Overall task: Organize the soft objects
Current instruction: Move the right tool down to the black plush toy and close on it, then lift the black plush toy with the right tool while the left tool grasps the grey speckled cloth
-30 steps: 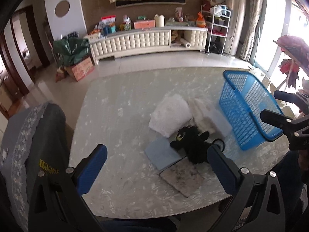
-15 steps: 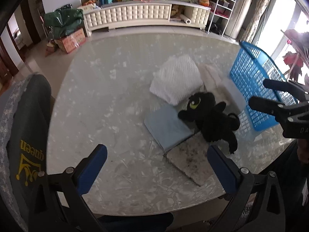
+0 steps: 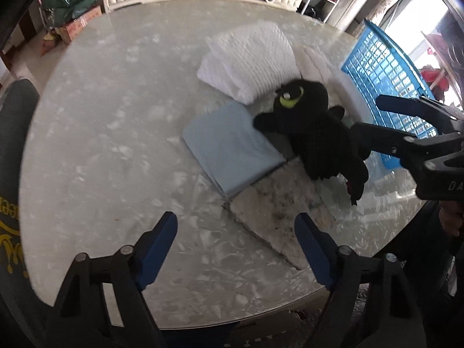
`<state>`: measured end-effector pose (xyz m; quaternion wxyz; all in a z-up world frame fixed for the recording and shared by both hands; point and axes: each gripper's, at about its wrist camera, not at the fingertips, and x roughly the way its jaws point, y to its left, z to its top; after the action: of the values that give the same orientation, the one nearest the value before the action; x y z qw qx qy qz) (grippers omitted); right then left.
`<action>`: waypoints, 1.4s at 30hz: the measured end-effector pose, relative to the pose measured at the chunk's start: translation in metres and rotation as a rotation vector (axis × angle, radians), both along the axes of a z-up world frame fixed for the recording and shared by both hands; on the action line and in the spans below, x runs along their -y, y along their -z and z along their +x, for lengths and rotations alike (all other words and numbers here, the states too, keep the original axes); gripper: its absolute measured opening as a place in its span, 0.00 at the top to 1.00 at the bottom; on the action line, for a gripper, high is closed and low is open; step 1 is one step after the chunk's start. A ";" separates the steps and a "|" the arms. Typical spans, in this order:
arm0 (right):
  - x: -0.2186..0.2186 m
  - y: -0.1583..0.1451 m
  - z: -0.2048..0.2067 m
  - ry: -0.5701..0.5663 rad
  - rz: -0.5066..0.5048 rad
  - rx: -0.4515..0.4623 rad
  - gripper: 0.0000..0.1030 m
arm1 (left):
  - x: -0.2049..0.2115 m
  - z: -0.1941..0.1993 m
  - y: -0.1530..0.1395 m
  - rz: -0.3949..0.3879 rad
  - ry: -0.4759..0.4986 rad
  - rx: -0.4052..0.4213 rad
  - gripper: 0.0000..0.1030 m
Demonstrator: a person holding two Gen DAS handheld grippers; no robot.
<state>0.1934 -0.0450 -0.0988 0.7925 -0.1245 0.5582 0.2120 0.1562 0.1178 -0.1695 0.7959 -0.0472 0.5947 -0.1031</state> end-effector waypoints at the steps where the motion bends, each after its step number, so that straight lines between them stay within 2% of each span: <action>1: -0.001 0.002 0.000 -0.002 -0.004 -0.008 0.13 | 0.001 0.001 0.003 -0.001 0.003 -0.006 0.21; 11: -0.001 0.013 0.005 0.000 -0.010 -0.055 0.15 | 0.015 0.021 0.031 0.000 0.020 -0.063 0.21; 19: 0.002 0.023 0.011 0.004 -0.012 -0.082 0.20 | 0.027 0.039 0.035 0.010 0.029 -0.055 0.22; 21: 0.001 0.023 0.012 0.001 -0.014 -0.087 0.20 | 0.031 0.041 0.034 0.010 0.034 -0.051 0.31; 25: -0.002 0.029 0.015 0.008 -0.014 -0.103 0.20 | 0.037 0.042 0.031 -0.007 0.045 -0.044 0.41; 27: -0.002 0.032 0.016 0.013 -0.014 -0.114 0.21 | 0.038 0.042 0.031 -0.012 0.047 -0.038 0.58; 28: -0.002 0.034 0.017 0.016 -0.013 -0.121 0.23 | 0.039 0.043 0.031 -0.021 0.045 -0.038 0.62; 30: -0.002 0.037 0.019 0.023 -0.005 -0.135 0.27 | 0.038 0.046 0.032 -0.046 0.040 -0.043 0.82; 32: -0.002 0.038 0.020 0.028 0.011 -0.146 0.35 | 0.033 0.047 0.034 -0.081 0.035 -0.057 0.89; 34: -0.005 0.040 0.019 0.027 0.028 -0.157 0.48 | 0.032 0.049 0.036 -0.098 0.031 -0.062 0.91; 37: -0.012 0.038 0.017 0.022 0.028 -0.166 0.57 | 0.031 0.050 0.039 -0.110 0.040 -0.071 0.93; 42: -0.011 0.032 0.014 0.036 0.040 -0.161 0.61 | 0.029 0.033 0.041 -0.103 0.057 -0.069 0.94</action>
<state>0.2074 -0.0341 -0.1309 0.7511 -0.0811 0.6178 0.2181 0.1888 0.0889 -0.2104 0.7681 -0.0748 0.6169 -0.1546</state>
